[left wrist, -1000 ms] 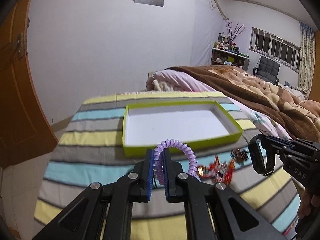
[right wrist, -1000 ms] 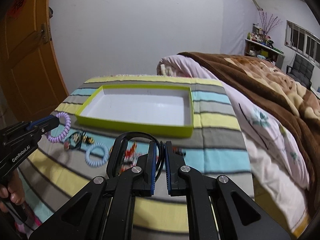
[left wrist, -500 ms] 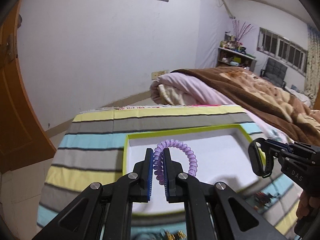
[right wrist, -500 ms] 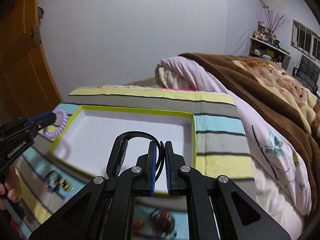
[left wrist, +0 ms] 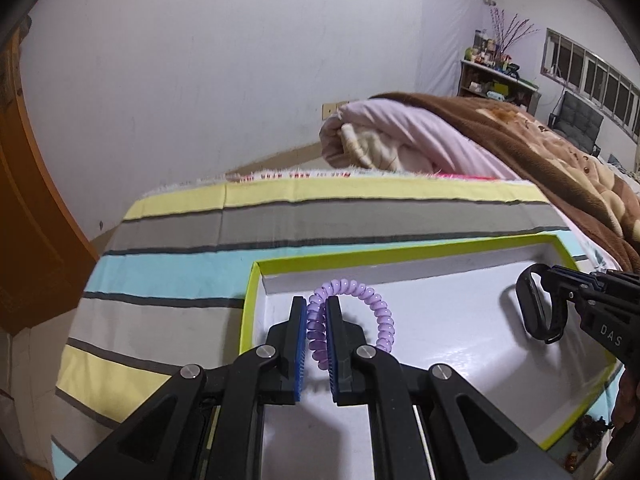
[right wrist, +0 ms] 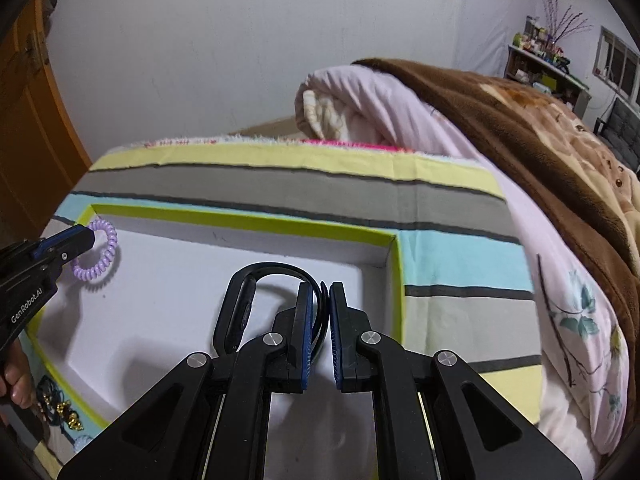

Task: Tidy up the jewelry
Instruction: 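Carry both items into the lime-green box and open both grippers to release them, then lift both open grippers out of the box and back over the jewelry, then grasp the pink-button hair tie with the left gripper while the right gripper grasps the dark beaded bracelet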

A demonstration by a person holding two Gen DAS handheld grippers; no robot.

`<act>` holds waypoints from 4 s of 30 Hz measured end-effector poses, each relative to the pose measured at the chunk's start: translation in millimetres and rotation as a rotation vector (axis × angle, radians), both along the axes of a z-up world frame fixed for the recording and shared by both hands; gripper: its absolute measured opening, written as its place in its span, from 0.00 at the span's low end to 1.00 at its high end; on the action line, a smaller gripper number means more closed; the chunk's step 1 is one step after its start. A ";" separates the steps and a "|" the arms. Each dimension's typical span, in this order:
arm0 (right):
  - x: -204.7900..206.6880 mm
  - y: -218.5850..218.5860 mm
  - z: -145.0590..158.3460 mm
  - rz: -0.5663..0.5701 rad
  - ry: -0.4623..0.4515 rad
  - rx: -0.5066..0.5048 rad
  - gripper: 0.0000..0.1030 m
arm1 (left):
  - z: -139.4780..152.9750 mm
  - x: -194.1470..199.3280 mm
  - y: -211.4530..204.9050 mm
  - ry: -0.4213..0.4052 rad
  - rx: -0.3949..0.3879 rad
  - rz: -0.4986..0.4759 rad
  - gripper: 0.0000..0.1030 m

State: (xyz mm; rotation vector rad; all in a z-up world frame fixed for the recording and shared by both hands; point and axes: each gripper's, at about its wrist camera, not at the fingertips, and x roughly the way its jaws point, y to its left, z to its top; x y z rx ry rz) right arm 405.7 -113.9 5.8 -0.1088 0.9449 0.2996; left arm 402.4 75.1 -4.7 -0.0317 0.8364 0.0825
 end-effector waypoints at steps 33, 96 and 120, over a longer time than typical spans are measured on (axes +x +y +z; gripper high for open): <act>-104.2 -22.7 52.3 0.018 -0.132 0.096 0.35 | 44.3 -94.5 1.0 -0.117 -0.090 -0.028 0.09; -174.9 -48.3 9.7 0.016 -0.077 0.124 0.39 | -10.4 -201.7 18.7 -0.032 -0.204 0.069 0.37; -145.7 -53.2 -6.1 -0.002 0.002 0.138 0.25 | -14.5 -196.3 17.1 -0.018 -0.175 0.083 0.20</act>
